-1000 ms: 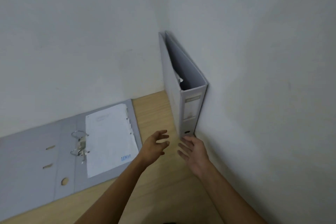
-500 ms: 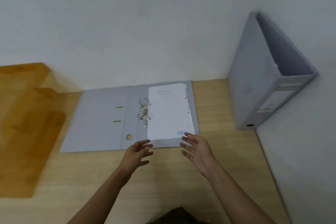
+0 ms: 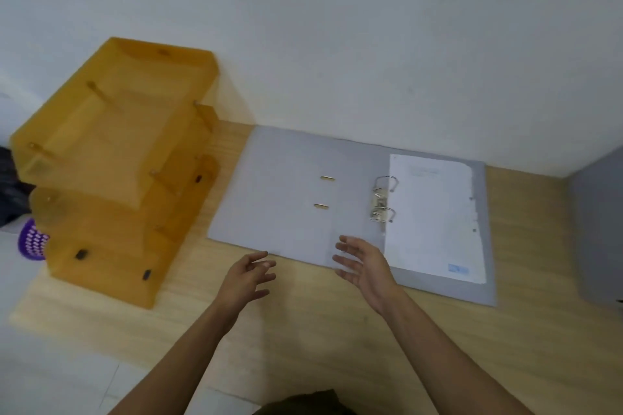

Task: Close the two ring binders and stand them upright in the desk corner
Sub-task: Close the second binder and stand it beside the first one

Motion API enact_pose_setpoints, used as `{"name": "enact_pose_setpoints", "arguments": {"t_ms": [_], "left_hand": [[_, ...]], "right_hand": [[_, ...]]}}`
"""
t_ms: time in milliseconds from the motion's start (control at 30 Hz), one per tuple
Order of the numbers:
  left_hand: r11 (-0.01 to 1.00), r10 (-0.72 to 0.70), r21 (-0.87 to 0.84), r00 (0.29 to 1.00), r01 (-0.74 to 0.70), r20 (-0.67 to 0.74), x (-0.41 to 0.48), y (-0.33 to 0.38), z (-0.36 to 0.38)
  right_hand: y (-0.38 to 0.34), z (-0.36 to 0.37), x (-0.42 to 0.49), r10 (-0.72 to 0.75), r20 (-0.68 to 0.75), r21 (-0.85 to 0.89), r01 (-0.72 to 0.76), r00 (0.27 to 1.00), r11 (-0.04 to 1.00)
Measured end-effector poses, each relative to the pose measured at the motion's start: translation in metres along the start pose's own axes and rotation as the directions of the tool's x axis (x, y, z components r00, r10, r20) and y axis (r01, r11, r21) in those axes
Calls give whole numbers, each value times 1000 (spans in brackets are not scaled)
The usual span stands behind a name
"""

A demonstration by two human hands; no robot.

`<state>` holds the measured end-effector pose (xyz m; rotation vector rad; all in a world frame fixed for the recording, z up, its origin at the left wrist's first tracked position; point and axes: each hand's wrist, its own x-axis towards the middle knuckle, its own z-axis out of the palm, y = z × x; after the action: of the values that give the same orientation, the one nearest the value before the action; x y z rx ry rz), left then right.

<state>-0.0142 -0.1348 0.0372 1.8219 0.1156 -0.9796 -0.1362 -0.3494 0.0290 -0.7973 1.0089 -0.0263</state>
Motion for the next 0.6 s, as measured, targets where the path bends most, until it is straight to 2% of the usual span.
{"name": "enact_pose_setpoints", "arguments": {"t_ms": [100,167,233,300,367,433,500,600], "left_hand": [[1000,-7,-5,999,7,-37,13,5,-31],[1000,2,3,998,-1,-65,24,13,-44],[999,20,29,996,-17,-89,39,20,-55],[996,44,85,994,-35,-104,53,28,-62],[986,69,158,993,-53,-100,67,33,-67],[964,104,253,990,-78,-90,78,37,-69],[930,149,351,984,-104,-102,91,41,-71],[899,184,426,970,-101,-158,108,44,-75]], "right_hand": [[-15,48,30,-109,22,-226,111,994,968],[-31,74,48,-183,67,-423,194,981,885],[-42,97,70,-258,150,-629,293,955,721],[-48,112,93,-303,265,-799,384,915,462],[-49,119,118,-252,355,-901,402,900,166],[-48,117,134,-148,367,-930,362,918,-62],[-42,113,144,-74,352,-918,329,933,-221],[-31,110,145,-47,344,-898,314,938,-309]]}}
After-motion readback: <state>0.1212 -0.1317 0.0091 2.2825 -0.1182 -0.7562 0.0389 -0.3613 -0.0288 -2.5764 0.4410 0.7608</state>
